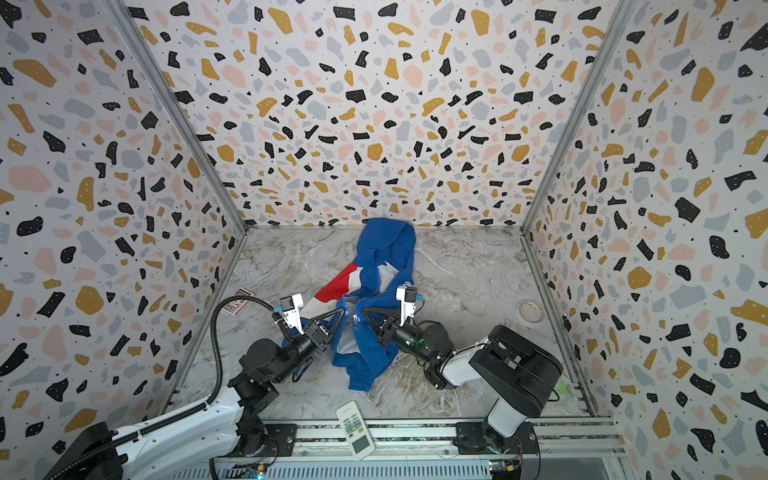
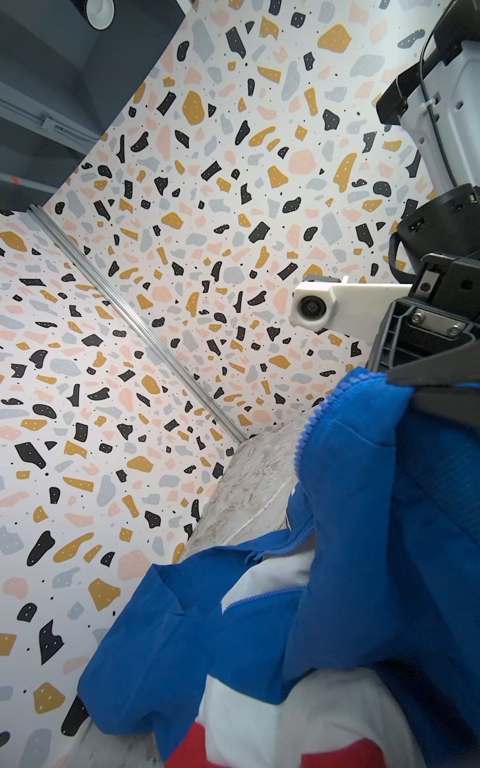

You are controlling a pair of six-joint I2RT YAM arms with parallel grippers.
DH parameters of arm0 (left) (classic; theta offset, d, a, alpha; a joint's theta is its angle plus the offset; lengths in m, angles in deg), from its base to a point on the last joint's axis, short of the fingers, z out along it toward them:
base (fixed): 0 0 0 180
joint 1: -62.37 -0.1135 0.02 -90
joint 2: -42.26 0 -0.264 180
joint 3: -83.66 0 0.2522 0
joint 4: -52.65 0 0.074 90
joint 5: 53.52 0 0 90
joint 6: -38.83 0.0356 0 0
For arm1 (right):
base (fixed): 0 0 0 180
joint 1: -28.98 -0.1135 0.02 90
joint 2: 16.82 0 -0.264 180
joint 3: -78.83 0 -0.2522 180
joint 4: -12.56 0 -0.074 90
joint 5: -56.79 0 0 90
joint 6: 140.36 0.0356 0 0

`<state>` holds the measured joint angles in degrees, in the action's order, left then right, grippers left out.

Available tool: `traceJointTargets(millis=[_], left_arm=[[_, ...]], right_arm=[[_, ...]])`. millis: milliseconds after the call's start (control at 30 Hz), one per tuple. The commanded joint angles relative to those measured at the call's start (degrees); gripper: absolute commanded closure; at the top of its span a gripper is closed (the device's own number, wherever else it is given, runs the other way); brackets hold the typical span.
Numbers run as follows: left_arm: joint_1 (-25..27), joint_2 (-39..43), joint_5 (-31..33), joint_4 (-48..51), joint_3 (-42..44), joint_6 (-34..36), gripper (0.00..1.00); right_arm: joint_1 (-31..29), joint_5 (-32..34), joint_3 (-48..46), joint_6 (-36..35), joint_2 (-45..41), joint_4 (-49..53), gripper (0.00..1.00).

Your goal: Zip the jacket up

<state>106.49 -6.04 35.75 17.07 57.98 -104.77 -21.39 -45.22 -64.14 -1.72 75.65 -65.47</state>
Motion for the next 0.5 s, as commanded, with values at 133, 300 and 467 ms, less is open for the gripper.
traceJointTargets(millis=[133,300,467], left_arm=[[0.4,-0.2,0.5,-5.0,0.6,-0.1,1.00],[0.4,-0.7,0.5,-5.2,0.7,0.0,1.00],[0.4,-1.3,0.7,-6.3,1.1,-0.4,1.00]], right_arm=[[-0.5,0.6,0.4,-0.5,-2.4,-5.1,1.00],[-0.8,0.6,0.7,-0.5,-2.3,-5.1,1.00],[-0.9,0.3,1.2,-0.3,-1.6,-5.2,1.00]])
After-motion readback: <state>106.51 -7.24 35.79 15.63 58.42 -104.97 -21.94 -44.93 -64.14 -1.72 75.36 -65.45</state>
